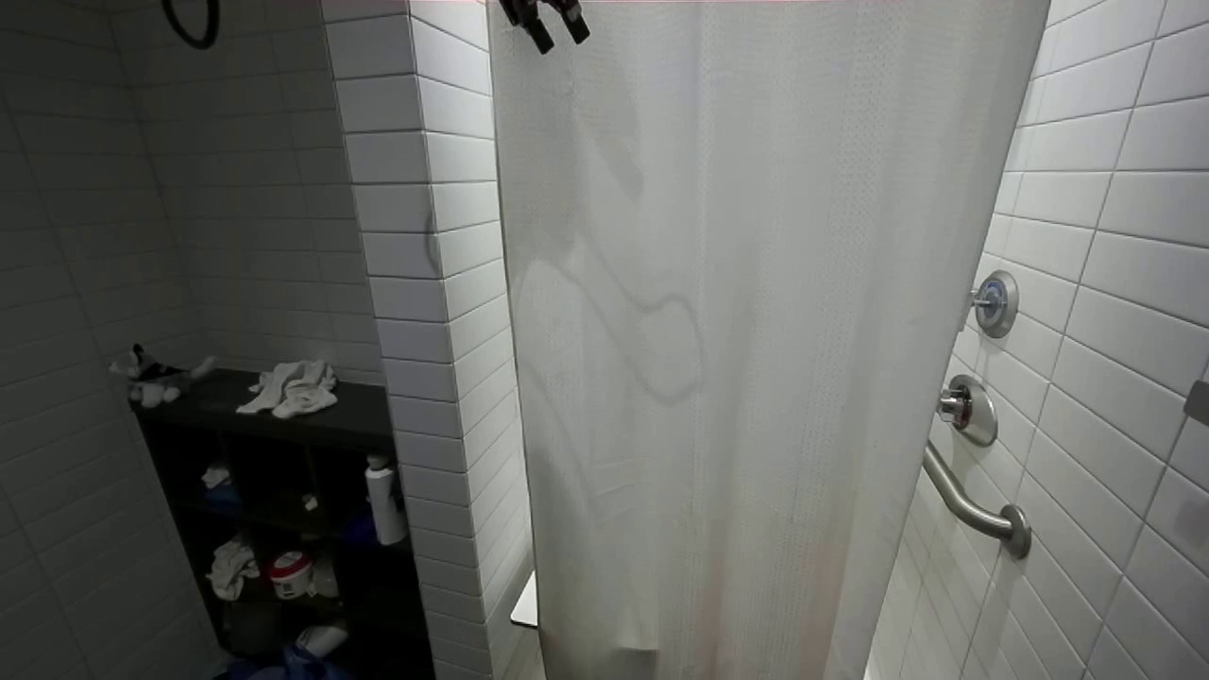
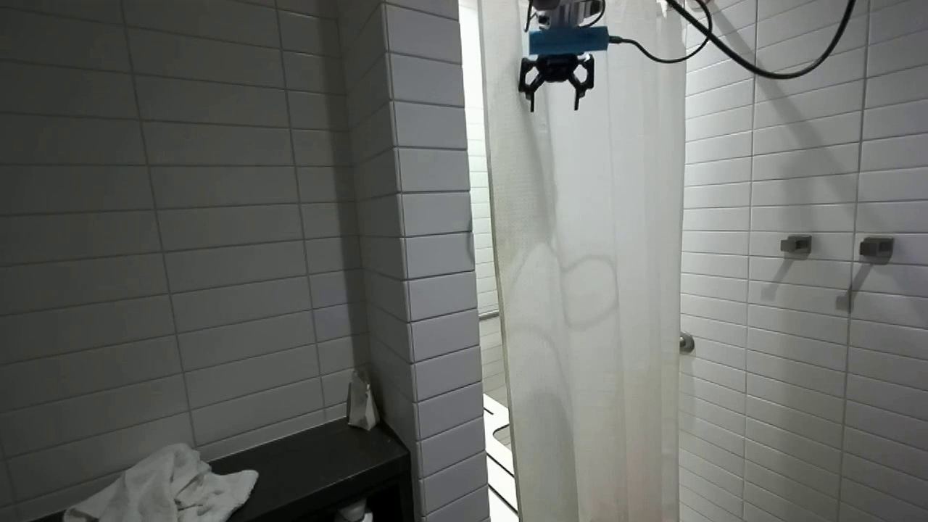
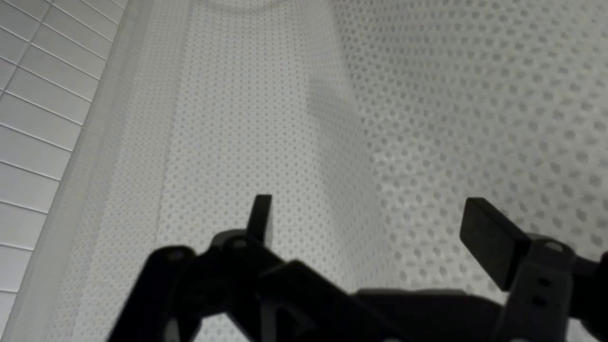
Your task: Open the curtain railing
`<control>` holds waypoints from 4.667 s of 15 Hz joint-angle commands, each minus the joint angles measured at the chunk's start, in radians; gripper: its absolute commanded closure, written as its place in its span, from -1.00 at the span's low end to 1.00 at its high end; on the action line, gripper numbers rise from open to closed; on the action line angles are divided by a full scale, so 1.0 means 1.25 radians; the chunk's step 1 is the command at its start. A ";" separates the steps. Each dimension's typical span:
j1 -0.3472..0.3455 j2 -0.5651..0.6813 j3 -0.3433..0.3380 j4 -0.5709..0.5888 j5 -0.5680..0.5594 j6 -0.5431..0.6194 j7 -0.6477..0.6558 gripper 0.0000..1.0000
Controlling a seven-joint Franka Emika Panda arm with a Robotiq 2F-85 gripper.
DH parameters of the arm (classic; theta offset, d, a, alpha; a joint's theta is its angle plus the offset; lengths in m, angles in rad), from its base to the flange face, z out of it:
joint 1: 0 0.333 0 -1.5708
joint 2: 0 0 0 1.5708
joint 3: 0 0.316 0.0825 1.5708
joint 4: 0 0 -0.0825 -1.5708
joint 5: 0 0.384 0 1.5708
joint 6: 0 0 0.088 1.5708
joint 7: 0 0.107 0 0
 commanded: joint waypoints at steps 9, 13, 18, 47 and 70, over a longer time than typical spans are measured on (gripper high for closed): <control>0.029 -0.135 0.029 -0.189 -0.085 0.040 0.028 -1.00; 0.031 -0.129 0.032 -0.191 -0.017 0.068 -0.003 -1.00; 0.038 -0.118 0.036 -0.186 0.064 0.089 -0.038 -1.00; -0.013 -0.005 0.003 -0.150 0.151 0.286 -0.207 0.31; -0.028 0.192 -0.052 0.229 0.174 0.074 -0.403 0.99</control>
